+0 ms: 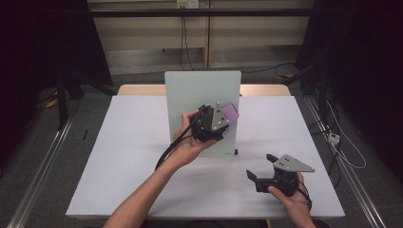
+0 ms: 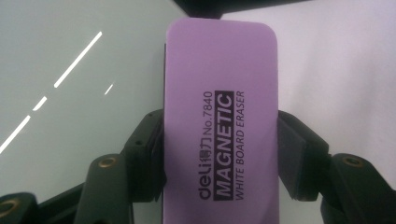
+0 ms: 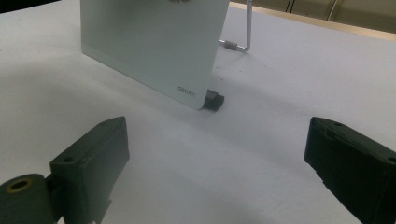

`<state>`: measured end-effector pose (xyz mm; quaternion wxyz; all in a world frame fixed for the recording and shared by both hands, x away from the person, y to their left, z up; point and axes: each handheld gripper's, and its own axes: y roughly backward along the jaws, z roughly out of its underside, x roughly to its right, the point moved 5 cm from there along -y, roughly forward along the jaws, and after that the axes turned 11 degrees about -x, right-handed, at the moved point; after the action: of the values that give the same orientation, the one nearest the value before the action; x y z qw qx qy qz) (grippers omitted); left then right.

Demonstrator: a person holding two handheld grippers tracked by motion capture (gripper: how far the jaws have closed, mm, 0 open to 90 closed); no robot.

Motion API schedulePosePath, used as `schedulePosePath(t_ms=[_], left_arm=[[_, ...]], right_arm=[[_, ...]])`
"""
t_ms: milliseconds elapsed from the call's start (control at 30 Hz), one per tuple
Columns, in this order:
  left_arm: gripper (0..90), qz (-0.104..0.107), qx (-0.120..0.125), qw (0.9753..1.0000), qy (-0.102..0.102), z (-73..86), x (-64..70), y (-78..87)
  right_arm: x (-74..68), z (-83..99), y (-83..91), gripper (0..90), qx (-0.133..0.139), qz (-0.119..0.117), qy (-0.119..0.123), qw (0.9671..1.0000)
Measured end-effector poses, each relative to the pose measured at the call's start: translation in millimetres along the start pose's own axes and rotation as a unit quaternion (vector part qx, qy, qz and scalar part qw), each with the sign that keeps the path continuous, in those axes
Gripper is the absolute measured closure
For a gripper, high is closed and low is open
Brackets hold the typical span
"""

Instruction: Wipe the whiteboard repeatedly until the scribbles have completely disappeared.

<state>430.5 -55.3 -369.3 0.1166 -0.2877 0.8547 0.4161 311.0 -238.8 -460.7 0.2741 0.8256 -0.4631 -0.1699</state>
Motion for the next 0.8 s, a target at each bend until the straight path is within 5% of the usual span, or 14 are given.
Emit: schedulePosePath(t_ms=[400, 800], left_arm=[[41.1, 0.046, -0.034, 0.9981, -0.021, 11.0, 50.3, -31.8], [41.1, 0.045, -0.019, 0.9988, 0.004, 2.7, 23.6, -16.5]], right_arm=[[-0.3, 0.5, 1.4, 6.4, 0.0, -0.002, 0.0, 1.0], [-0.4, 0.6, 1.7, 6.4, -0.002, -0.003, -0.001, 1.0]])
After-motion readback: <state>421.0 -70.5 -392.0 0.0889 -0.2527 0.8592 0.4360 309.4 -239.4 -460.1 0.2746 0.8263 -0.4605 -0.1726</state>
